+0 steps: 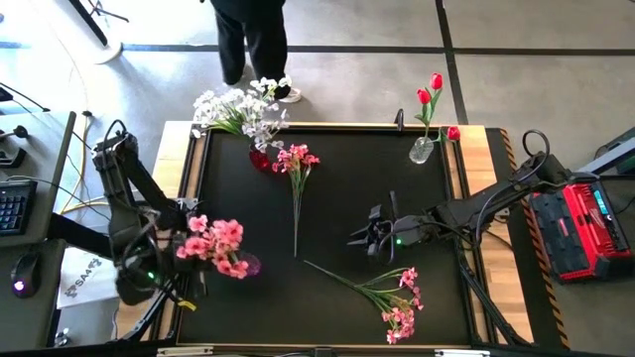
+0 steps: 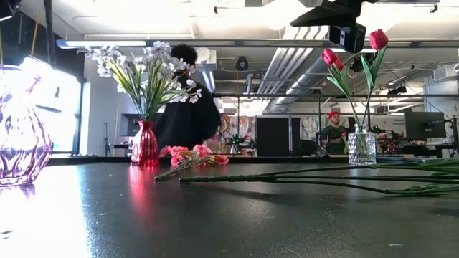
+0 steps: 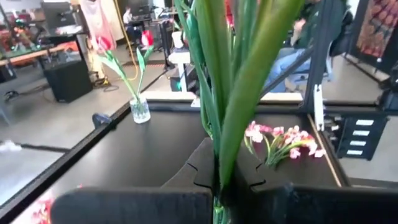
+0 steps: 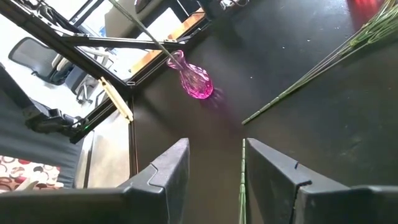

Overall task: Sort flowers into vase by color
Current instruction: Put the middle pink flowers into the violet vase

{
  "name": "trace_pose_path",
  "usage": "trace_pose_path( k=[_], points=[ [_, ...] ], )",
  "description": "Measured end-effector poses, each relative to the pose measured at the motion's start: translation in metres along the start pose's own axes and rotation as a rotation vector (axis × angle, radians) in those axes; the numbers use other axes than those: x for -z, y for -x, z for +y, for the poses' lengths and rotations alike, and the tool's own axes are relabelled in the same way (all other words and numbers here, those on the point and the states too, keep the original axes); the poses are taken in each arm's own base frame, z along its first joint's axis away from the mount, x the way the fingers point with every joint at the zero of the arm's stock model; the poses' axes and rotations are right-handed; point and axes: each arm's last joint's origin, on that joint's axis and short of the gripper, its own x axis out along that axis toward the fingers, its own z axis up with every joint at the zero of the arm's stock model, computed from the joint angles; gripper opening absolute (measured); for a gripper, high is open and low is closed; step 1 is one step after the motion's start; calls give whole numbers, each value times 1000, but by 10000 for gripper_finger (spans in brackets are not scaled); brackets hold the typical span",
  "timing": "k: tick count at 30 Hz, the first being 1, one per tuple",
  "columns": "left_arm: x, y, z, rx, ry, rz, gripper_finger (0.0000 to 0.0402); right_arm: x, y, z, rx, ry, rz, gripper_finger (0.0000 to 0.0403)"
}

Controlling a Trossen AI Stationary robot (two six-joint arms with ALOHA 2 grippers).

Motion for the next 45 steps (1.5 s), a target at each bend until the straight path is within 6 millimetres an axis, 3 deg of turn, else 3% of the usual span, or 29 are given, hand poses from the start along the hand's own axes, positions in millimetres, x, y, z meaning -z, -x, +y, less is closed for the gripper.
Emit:
trace_pose_path(
  k=[5,14,23,32,37,41,45],
  points=[
    [-18,6,13,48,14,-3,0,-1,-1,-1,-6,-36,6,144],
    [-25,20,31,103,18,-13,0,-2,-1,-1,0,-63,-1,144],
    [-4,24,44,85,43,62,0,-5,0,-3,81,-135,-117,144],
    [-3,24,44,81,82,68,1,-15,-3,-10,117,-160,-182,145],
    [-1,19,41,52,103,74,4,-19,-5,-14,108,-151,-170,165],
    [4,14,34,24,74,82,34,-20,-17,-18,75,-199,-138,199],
    [11,6,27,-14,78,102,84,-10,-46,-31,118,-276,-89,227]
  ],
)
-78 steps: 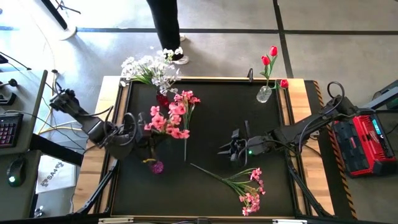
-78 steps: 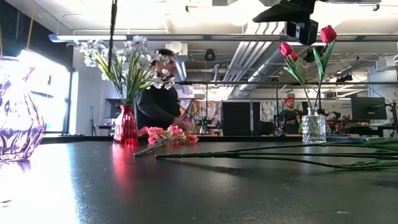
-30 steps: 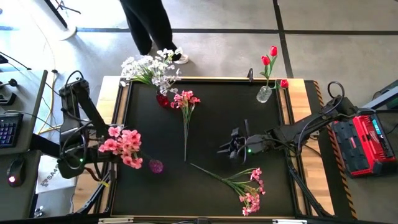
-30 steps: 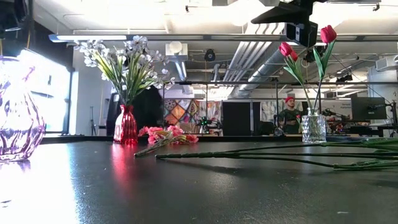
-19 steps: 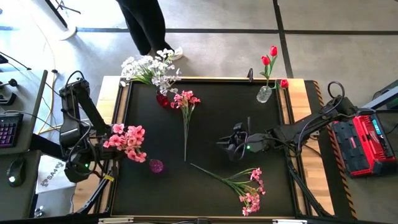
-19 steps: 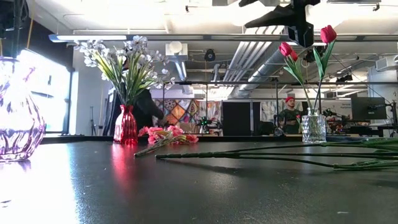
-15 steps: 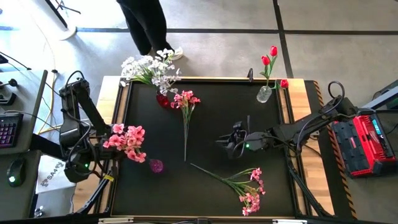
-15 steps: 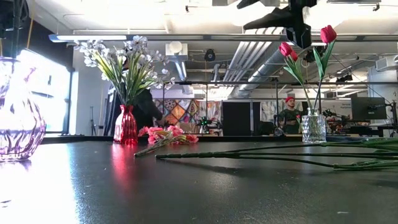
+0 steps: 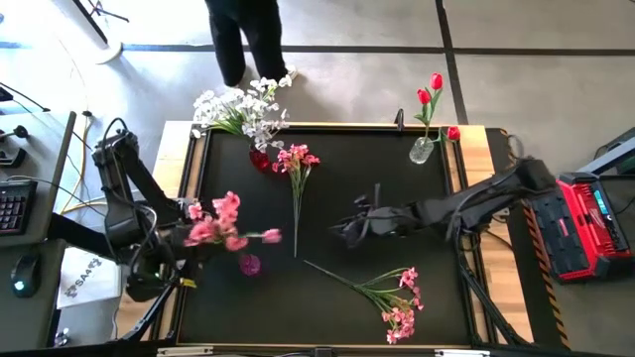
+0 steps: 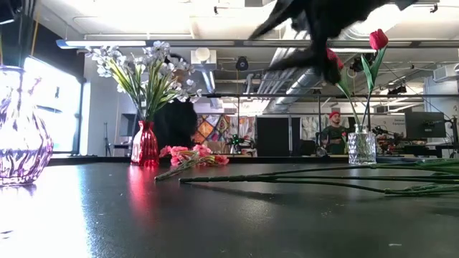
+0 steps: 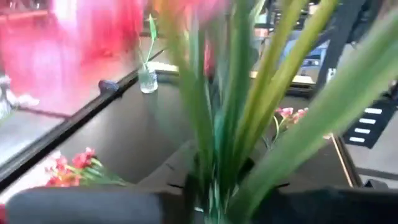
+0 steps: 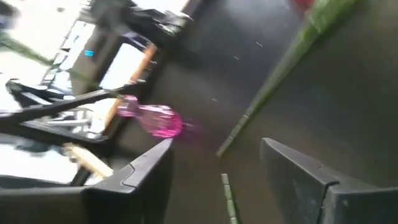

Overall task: Sort flowers into vase by color
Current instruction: Put the middle pink flowers into the violet vase, then put the top pink flowers into the purple vase

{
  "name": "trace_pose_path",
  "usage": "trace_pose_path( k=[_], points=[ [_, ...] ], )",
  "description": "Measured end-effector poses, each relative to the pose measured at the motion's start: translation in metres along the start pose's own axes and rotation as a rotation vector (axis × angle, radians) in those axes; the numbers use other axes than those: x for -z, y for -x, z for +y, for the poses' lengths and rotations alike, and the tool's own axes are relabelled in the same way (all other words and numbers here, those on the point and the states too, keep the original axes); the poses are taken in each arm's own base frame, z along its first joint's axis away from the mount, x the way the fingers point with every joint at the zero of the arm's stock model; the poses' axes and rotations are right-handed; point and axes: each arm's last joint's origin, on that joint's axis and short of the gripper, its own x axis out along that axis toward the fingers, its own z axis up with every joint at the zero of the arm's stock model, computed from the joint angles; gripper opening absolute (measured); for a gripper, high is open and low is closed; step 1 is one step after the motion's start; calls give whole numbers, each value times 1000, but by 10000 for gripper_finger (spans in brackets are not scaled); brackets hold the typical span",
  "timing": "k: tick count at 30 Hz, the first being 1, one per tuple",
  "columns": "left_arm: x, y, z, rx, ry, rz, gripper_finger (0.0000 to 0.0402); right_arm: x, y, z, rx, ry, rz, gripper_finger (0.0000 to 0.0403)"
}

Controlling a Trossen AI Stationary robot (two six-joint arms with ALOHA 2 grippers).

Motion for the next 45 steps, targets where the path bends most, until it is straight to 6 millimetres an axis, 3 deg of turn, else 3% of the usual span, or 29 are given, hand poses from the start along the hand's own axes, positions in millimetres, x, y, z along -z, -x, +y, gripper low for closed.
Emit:
trace_pose_path(
  k=[6,11,17,28,33,39,45],
  points=[
    [4,-4,-6,-7,108,20,175,13,-45,-6,91,-18,30,225],
    [-2,-1,2,14,181,26,230,10,-75,-1,139,8,24,211],
    [-15,6,18,67,285,33,238,-10,-121,-2,184,113,-2,206],
    [-39,15,30,255,372,57,239,-53,-193,-39,357,101,-7,206],
    [-44,18,36,279,386,47,239,-60,-210,-58,472,71,36,206],
    [-47,19,42,296,367,42,239,-63,-212,-66,521,98,61,198],
    [-52,22,48,313,365,16,239,-65,-212,-69,538,111,72,132]
  ],
)
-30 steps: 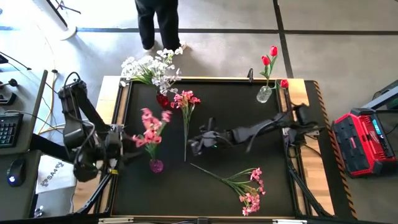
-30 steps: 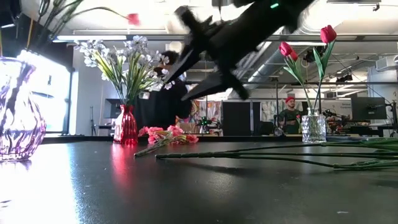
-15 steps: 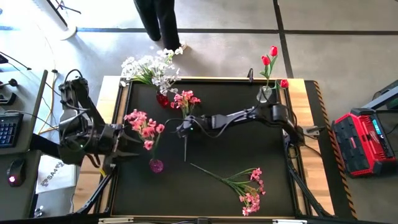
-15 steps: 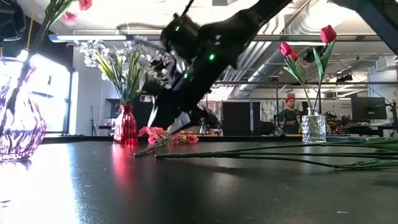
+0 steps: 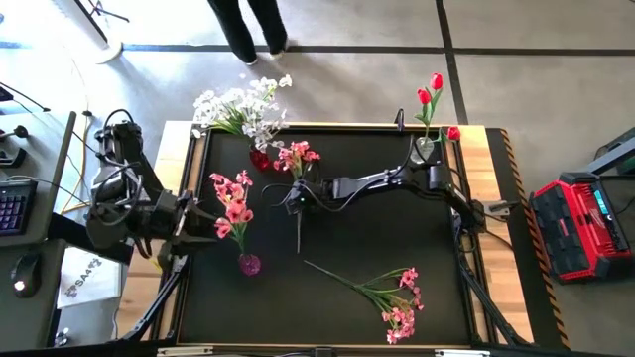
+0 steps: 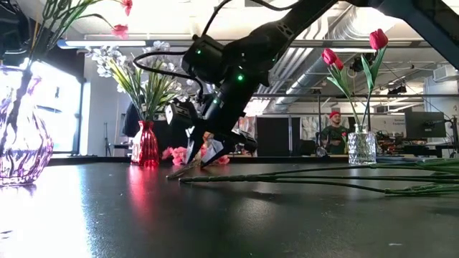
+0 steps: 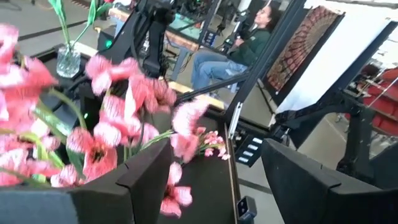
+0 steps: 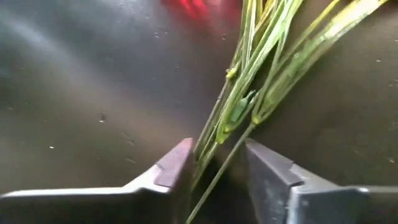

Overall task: Sort flowers into vase by color
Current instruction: Put the top pink flowers into the purple vase

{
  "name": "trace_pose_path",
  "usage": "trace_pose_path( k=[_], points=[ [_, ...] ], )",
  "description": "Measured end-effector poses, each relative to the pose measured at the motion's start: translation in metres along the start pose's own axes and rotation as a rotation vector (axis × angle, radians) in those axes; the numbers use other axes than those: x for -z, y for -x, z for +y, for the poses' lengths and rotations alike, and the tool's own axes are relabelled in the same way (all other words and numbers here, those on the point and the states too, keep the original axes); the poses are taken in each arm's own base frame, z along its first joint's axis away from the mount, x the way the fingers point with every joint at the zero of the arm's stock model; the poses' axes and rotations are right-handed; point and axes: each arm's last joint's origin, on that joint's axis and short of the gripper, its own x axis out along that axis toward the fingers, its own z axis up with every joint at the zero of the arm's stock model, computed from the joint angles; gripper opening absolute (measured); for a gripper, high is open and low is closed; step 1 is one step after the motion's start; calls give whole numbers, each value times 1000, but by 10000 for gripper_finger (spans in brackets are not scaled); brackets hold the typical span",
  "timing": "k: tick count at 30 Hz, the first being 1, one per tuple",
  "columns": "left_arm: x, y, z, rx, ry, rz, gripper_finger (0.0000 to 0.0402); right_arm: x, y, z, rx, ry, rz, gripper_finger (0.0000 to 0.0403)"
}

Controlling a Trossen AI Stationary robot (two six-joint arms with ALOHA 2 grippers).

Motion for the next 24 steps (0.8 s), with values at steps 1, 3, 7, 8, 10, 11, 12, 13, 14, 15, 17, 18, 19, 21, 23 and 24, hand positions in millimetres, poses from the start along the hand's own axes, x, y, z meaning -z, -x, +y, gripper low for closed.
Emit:
trace_pose_path(
  k=[1,3,7,8,10,11,12,13,14,15,17,18,19,21,23,24],
  points=[
    [-2,1,0,7,-1,-8,239,0,0,0,4,2,3,117],
    [-6,3,1,21,-2,-24,239,1,0,-2,16,6,11,83],
    [-15,6,1,49,-7,-62,239,1,2,-2,26,20,22,12],
    [-17,7,1,54,-8,-71,239,2,4,-1,22,23,27,9],
    [-19,8,2,65,-24,-78,239,5,13,5,8,15,29,14],
    [-20,9,3,67,-34,-80,239,6,18,8,5,19,28,14],
    [-20,9,3,64,-41,-82,239,7,24,12,-1,24,17,11],
    [-21,9,4,59,-41,-86,239,7,31,16,-7,31,2,6],
    [-21,9,4,57,-42,-87,239,8,40,20,-5,40,-10,3],
    [-21,9,4,54,-42,-89,239,10,48,23,2,50,-23,3],
    [-22,10,5,46,-37,-95,239,13,67,29,23,61,-47,5],
    [-22,10,6,43,-35,-98,239,16,76,30,46,83,-54,5],
    [-23,10,6,40,-32,-101,239,20,86,32,67,105,-59,3],
    [-23,9,6,40,-33,-100,239,31,107,35,118,146,-75,2],
    [-22,8,5,40,-36,-96,239,43,127,36,175,162,-97,2],
    [-22,7,4,34,-37,-97,239,50,137,36,203,170,-102,2]
  ],
)
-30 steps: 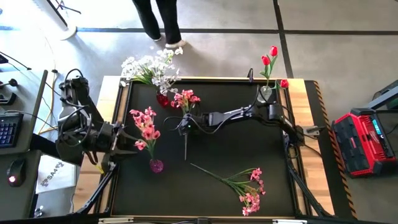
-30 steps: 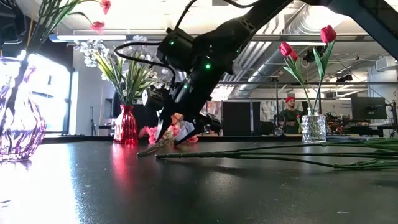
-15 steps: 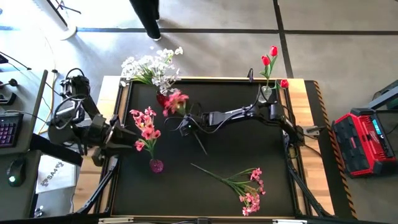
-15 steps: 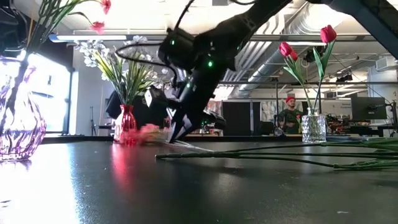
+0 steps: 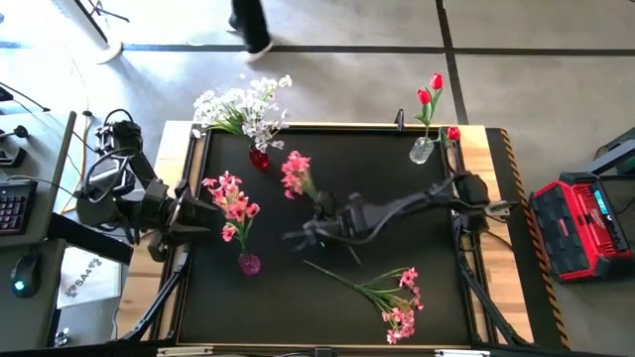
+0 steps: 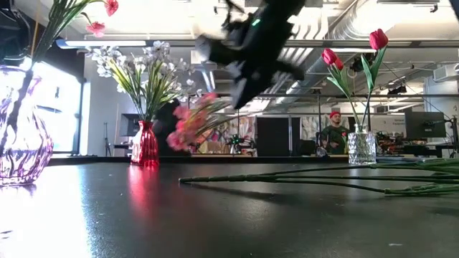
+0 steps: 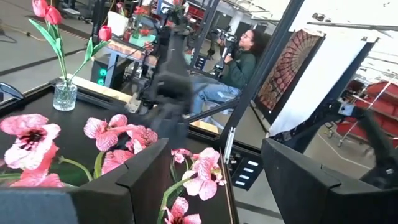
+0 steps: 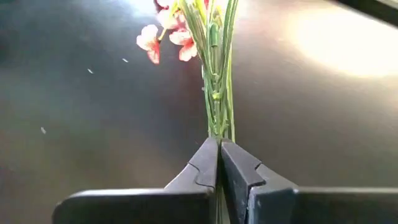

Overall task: Sort flowers into vase by color
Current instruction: Put the top pink flowers into the purple vase

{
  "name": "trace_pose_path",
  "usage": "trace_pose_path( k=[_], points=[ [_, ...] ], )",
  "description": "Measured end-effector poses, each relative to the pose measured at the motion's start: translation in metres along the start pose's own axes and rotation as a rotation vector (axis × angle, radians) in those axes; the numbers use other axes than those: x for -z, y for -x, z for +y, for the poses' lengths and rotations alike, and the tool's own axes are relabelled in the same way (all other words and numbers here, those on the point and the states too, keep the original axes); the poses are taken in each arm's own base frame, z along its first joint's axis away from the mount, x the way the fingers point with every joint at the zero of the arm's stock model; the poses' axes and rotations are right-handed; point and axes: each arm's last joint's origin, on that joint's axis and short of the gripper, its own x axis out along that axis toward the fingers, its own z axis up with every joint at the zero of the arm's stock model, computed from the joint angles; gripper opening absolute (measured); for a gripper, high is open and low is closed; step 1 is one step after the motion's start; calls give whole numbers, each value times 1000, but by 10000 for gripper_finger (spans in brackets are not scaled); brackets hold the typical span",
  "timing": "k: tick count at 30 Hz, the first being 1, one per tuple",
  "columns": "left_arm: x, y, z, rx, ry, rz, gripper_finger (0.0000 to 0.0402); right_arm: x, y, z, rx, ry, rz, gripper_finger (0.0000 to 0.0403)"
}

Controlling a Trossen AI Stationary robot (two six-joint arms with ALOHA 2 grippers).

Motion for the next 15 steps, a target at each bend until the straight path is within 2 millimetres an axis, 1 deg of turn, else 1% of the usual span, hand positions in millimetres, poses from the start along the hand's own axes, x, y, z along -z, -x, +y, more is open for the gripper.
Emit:
trace_pose_path(
  k=[4,8,12,15],
  points=[
    [2,-5,-3,-40,-7,-14,239,20,36,-4,70,0,-44,1],
    [3,-9,-5,-59,-7,-23,239,39,71,-6,76,13,-108,1],
    [8,-16,-9,-79,-30,-14,239,57,95,-9,87,44,-184,0],
    [10,-21,-13,-88,-34,-18,239,67,114,-9,52,28,-274,0]
  ],
)
